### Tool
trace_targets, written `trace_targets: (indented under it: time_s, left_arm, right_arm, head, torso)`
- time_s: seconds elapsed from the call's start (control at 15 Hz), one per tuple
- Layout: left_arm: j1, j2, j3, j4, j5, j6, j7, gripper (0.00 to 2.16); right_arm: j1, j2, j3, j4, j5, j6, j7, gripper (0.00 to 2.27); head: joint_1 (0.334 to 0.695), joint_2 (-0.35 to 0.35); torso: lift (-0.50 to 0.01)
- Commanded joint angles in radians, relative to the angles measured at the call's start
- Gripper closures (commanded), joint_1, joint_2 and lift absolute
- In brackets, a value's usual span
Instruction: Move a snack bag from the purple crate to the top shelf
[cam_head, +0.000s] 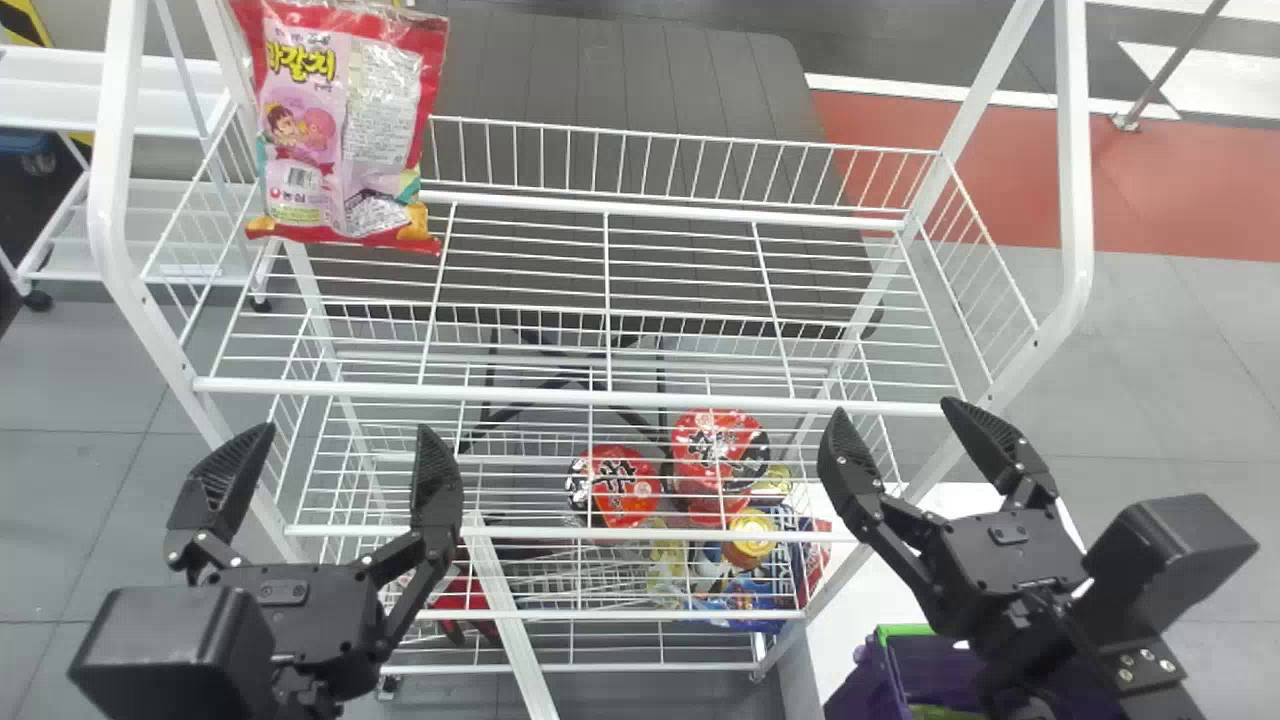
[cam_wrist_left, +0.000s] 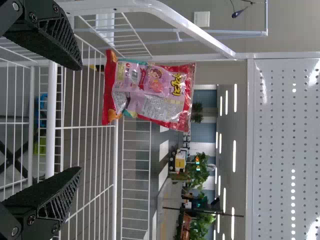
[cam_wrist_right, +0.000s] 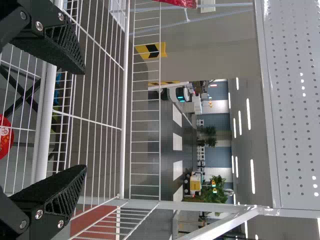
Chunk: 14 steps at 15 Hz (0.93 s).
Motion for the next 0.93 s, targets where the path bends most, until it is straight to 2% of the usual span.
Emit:
trace_targets:
  time_s: [0.0, 0.87]
  left_arm:
    - [-0.001, 0.000, 0.000, 0.001, 0.001, 0.000, 0.002, 0.10]
    - [0.001, 0.000, 0.002, -0.002, 0.007, 0.000, 0.000, 0.11]
  right_arm:
    - [-0.001, 0.000, 0.001, 0.001, 0.001, 0.000, 0.001, 0.16]
    - [-0.002, 0.000, 0.005, 0.001, 0.001, -0.007, 0.003, 0.17]
  head:
    - [0.695, -0.132]
    - [0.695, -0.127]
  torso:
    - [-0.071]
    - [-0.123]
